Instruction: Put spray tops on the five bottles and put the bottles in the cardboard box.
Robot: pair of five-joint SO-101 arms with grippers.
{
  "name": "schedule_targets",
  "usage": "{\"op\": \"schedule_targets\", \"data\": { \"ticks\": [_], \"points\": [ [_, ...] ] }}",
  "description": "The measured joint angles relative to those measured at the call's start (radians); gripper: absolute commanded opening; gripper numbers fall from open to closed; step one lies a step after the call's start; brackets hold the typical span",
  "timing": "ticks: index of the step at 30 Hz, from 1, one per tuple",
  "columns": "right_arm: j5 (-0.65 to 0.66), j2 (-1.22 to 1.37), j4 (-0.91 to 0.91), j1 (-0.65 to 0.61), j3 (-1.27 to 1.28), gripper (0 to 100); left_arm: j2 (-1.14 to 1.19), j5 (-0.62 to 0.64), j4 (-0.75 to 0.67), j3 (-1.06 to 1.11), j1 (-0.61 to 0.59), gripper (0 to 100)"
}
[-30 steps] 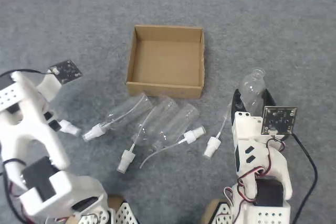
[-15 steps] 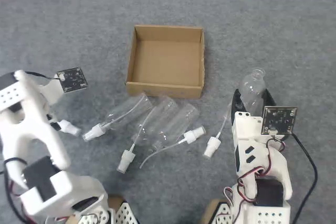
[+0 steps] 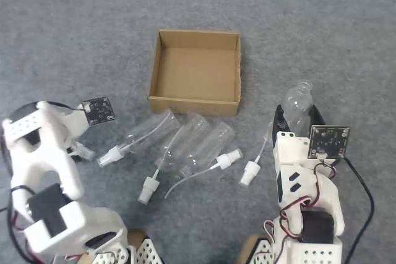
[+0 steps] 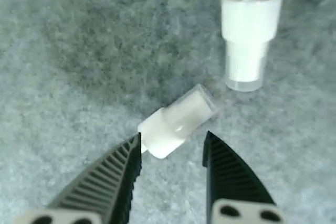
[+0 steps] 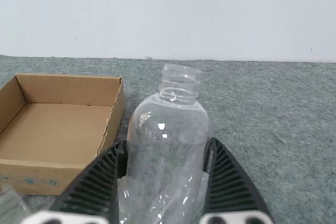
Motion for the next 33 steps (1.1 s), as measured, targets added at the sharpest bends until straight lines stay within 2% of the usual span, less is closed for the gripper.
{"op": "schedule_targets", "data": {
  "ticks": [7, 18, 28, 33],
  "points": [
    [0.000, 0.000, 0.000, 0.000, 0.000, 4.8, 0.000, 0.000, -0.051, 0.005, 0.000, 18],
    [0.000, 0.000, 0.000, 0.000, 0.000, 4.8, 0.000, 0.025, -0.057, 0.066, 0.107, 18],
    [0.000, 0.000, 0.000, 0.000, 0.000, 4.8, 0.000, 0.031, -0.057, 0.074, 0.101, 18],
    [0.000, 0.000, 0.000, 0.000, 0.000, 4.8, 0.000, 0.034, -0.057, 0.115, 0.106, 12]
  ]
}}
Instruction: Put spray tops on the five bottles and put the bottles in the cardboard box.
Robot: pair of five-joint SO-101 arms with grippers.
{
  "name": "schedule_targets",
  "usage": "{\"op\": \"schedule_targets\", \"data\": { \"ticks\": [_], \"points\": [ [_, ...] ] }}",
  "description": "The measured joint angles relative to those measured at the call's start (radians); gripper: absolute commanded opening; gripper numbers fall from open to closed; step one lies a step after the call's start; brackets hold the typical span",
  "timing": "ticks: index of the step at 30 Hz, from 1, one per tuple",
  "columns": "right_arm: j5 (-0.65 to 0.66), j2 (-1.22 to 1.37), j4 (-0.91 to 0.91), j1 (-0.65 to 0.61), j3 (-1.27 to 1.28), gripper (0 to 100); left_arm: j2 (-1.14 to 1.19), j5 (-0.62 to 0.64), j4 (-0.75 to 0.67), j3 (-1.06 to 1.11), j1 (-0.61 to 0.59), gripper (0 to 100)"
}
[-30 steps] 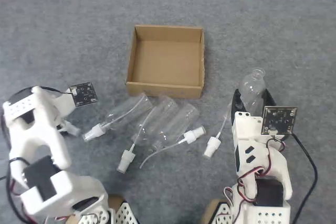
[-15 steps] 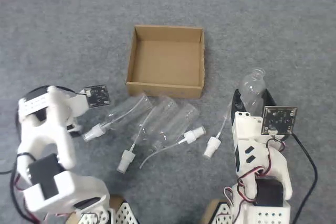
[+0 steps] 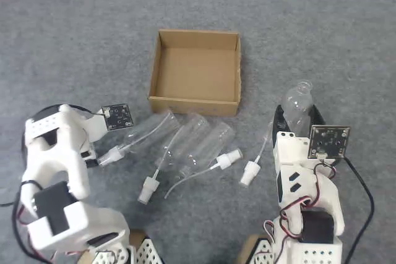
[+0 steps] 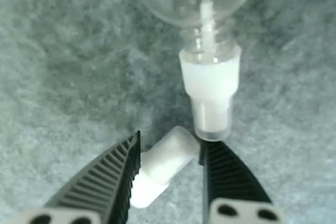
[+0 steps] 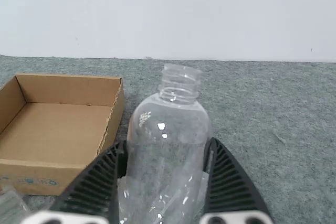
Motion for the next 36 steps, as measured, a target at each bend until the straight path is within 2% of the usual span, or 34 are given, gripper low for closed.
{"op": "schedule_targets", "data": {
  "ticks": [8, 25, 30, 36],
  "points": [
    [0.000, 0.000, 0.000, 0.000, 0.000, 4.8, 0.000, 0.012, 0.000, 0.003, -0.005, 10],
    [0.000, 0.000, 0.000, 0.000, 0.000, 4.8, 0.000, 0.315, 0.000, 0.003, -0.005, 10],
    [0.000, 0.000, 0.000, 0.000, 0.000, 4.8, 0.000, 0.339, 0.000, 0.003, -0.005, 1],
    [0.000, 0.000, 0.000, 0.000, 0.000, 4.8, 0.000, 0.344, 0.000, 0.003, -0.005, 1]
  ]
}}
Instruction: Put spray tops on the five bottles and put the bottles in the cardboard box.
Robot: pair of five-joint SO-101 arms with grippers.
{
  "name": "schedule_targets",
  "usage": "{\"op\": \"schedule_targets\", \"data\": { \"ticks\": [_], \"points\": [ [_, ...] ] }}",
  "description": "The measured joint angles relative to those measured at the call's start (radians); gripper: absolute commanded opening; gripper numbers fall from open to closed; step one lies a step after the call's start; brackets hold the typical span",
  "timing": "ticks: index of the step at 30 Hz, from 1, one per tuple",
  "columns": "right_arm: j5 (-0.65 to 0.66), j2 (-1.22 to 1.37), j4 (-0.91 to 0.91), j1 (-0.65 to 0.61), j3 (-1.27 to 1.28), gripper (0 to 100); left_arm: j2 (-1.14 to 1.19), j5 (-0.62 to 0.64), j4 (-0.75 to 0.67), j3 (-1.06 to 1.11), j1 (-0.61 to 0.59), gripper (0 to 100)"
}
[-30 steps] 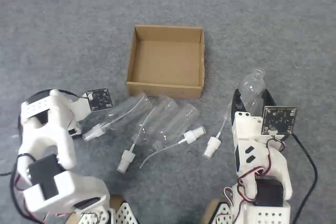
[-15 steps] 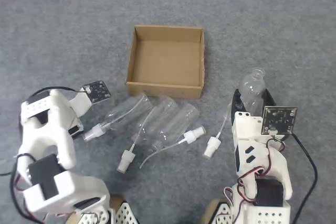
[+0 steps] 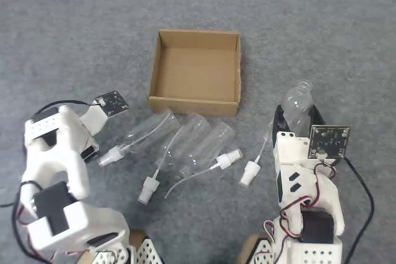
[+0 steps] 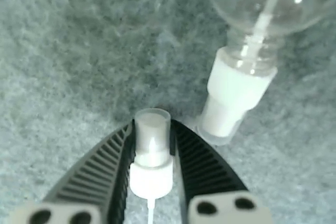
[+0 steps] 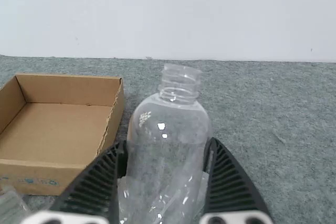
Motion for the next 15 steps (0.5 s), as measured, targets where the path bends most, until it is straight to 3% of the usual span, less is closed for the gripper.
{"op": "schedule_targets", "data": {
  "ticks": [6, 15],
  "points": [
    [0.000, 0.000, 0.000, 0.000, 0.000, 4.8, 0.000, 0.118, 0.029, -0.029, 0.000, 1],
    [0.000, 0.000, 0.000, 0.000, 0.000, 4.8, 0.000, 0.173, 0.264, -0.230, 0.000, 1]
  ]
}}
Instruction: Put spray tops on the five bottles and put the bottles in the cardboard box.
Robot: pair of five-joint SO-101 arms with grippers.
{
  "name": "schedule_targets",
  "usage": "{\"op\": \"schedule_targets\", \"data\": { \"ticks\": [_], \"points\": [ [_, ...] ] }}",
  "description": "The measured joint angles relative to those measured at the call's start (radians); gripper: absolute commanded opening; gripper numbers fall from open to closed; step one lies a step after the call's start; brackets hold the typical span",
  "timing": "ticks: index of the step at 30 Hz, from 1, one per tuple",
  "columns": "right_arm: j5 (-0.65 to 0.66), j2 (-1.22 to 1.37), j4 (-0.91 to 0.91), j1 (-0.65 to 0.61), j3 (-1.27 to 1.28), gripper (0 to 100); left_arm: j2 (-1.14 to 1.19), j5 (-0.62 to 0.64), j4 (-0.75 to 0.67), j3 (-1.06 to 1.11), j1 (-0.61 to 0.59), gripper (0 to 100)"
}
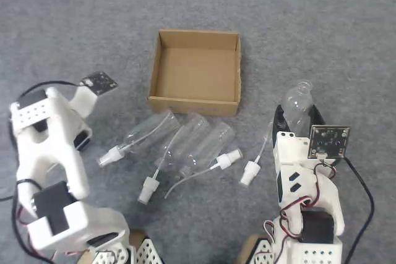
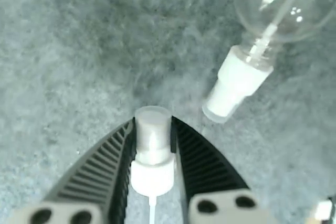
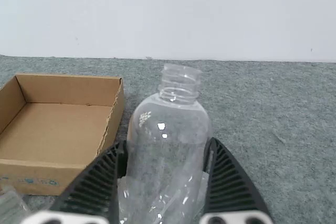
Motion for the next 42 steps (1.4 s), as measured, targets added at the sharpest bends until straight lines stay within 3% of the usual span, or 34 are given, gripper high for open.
{"op": "schedule_targets", "data": {
  "ticks": [13, 20, 24, 35, 42],
  "points": [
    [0.000, 0.000, 0.000, 0.000, 0.000, 4.6, -0.002, 0.078, 0.072, -0.081, -0.003, 1],
    [0.005, 0.000, -0.002, -0.026, 0.032, 4.5, -0.170, 0.077, 0.077, -0.081, -0.023, 1],
    [0.020, 0.000, -0.023, -0.041, 0.040, 4.4, -0.244, 0.143, 0.077, -0.078, -0.028, 1],
    [0.021, 0.000, -0.028, -0.043, 0.040, 4.4, -0.462, 0.183, 0.078, 0.044, -0.014, 1],
    [0.021, 0.000, -0.028, -0.043, 0.040, 4.4, -0.663, 0.354, -0.057, 0.221, 0.048, 1]
  ]
}}
